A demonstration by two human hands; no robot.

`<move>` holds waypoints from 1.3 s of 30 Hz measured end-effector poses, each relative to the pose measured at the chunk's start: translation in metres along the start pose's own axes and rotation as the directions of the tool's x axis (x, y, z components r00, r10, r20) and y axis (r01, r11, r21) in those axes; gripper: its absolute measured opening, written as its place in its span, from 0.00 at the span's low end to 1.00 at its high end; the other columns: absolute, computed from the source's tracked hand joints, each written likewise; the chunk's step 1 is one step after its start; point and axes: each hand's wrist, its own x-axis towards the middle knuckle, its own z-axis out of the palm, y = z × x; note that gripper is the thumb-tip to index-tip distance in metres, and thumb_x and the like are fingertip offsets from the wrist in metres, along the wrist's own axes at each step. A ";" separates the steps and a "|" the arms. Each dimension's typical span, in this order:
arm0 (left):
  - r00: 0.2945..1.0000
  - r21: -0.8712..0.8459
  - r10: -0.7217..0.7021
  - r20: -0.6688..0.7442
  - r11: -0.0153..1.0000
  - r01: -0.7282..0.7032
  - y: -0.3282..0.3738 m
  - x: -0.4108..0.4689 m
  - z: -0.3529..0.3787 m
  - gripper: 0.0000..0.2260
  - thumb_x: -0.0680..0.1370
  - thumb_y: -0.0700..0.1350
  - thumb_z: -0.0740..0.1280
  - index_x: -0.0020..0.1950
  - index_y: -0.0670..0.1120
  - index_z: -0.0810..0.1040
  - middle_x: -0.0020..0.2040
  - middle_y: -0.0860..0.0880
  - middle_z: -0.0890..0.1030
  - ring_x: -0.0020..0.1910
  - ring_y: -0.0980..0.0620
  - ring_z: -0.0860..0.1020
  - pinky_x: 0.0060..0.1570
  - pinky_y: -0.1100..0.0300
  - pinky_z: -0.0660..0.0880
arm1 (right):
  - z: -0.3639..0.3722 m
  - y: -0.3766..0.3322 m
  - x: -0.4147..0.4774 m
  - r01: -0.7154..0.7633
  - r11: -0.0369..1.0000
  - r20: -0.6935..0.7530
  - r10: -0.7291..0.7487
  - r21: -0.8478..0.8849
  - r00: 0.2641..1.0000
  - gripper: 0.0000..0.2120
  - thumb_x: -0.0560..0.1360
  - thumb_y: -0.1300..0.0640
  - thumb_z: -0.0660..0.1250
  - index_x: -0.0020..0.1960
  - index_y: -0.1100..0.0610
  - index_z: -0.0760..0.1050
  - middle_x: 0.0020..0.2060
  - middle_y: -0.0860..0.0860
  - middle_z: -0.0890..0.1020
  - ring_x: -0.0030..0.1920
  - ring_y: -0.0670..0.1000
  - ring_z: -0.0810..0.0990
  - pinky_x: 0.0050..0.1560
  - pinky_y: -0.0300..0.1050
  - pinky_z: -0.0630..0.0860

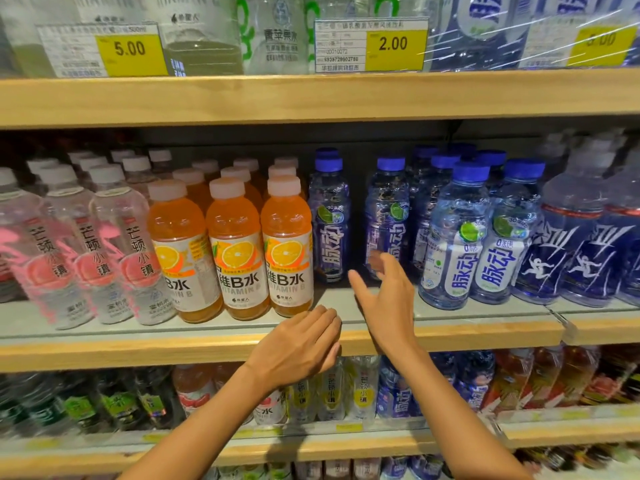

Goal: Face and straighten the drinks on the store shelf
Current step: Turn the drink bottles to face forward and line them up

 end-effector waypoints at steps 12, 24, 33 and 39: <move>0.999 0.072 0.016 -0.029 0.997 -0.013 0.001 -0.002 -0.001 0.16 0.78 0.47 0.62 0.54 0.38 0.82 0.52 0.41 0.83 0.50 0.45 0.81 0.48 0.56 0.78 | 0.049 -0.017 0.042 -0.118 0.988 0.134 0.104 0.103 0.985 0.25 0.73 0.54 0.72 0.64 0.63 0.67 0.59 0.61 0.78 0.58 0.60 0.76 0.55 0.50 0.75; 1.000 0.097 0.007 -0.015 0.995 -0.005 0.002 -0.003 -0.001 0.16 0.78 0.48 0.61 0.54 0.38 0.82 0.52 0.41 0.83 0.49 0.45 0.82 0.49 0.55 0.79 | 0.001 -0.004 0.005 -0.082 0.993 -0.003 0.082 -0.091 0.997 0.31 0.67 0.42 0.73 0.60 0.61 0.69 0.51 0.56 0.80 0.51 0.56 0.79 0.46 0.48 0.75; 0.998 0.054 -0.052 0.044 0.997 0.050 0.003 0.001 -0.004 0.16 0.79 0.47 0.60 0.54 0.38 0.81 0.52 0.41 0.82 0.49 0.45 0.81 0.47 0.55 0.79 | -0.008 0.000 0.000 -0.192 0.977 0.131 0.179 0.094 0.975 0.31 0.64 0.41 0.76 0.54 0.55 0.63 0.51 0.53 0.77 0.53 0.55 0.78 0.51 0.53 0.77; 0.973 -0.055 -0.157 0.171 0.984 0.169 0.009 0.010 -0.019 0.14 0.78 0.48 0.59 0.51 0.40 0.80 0.49 0.44 0.81 0.45 0.47 0.79 0.41 0.56 0.77 | -0.014 -0.002 -0.004 -0.147 0.982 0.067 0.140 0.116 0.988 0.27 0.64 0.49 0.77 0.51 0.54 0.62 0.43 0.50 0.79 0.44 0.53 0.80 0.40 0.43 0.73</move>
